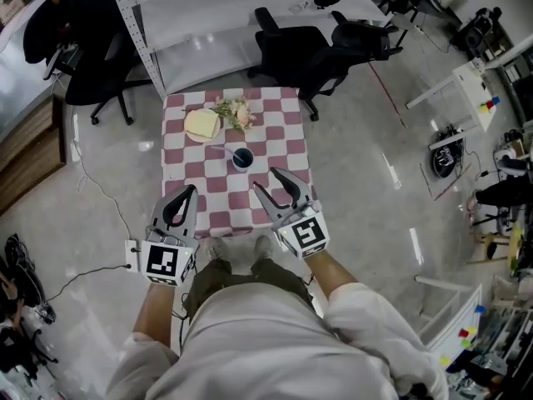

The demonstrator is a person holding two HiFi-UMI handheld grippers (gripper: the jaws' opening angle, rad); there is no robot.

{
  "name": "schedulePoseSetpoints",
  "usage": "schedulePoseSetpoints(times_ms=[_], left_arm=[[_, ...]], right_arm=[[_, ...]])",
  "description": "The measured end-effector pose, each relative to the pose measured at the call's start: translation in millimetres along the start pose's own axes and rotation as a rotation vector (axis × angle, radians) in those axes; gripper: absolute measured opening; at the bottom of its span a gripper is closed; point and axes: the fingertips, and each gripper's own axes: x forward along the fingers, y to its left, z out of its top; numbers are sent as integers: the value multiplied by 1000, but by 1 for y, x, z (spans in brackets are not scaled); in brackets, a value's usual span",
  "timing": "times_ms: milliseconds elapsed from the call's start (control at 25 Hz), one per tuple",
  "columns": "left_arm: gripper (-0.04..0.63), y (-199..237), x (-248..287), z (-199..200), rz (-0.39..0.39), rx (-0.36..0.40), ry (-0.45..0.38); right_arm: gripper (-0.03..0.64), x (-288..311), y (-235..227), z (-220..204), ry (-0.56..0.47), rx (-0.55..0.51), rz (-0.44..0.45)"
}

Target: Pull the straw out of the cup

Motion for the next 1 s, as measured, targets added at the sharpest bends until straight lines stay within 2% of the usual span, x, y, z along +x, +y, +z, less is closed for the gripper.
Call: schedulePoseSetpoints(times_ms=[400, 1000], left_arm=[[3, 1, 1, -3, 28, 0, 22], [3, 4, 3, -8, 56, 4, 39]], right_arm=[[207, 16, -5, -15, 29, -17, 43], [189, 66, -12, -68, 95, -54, 84]])
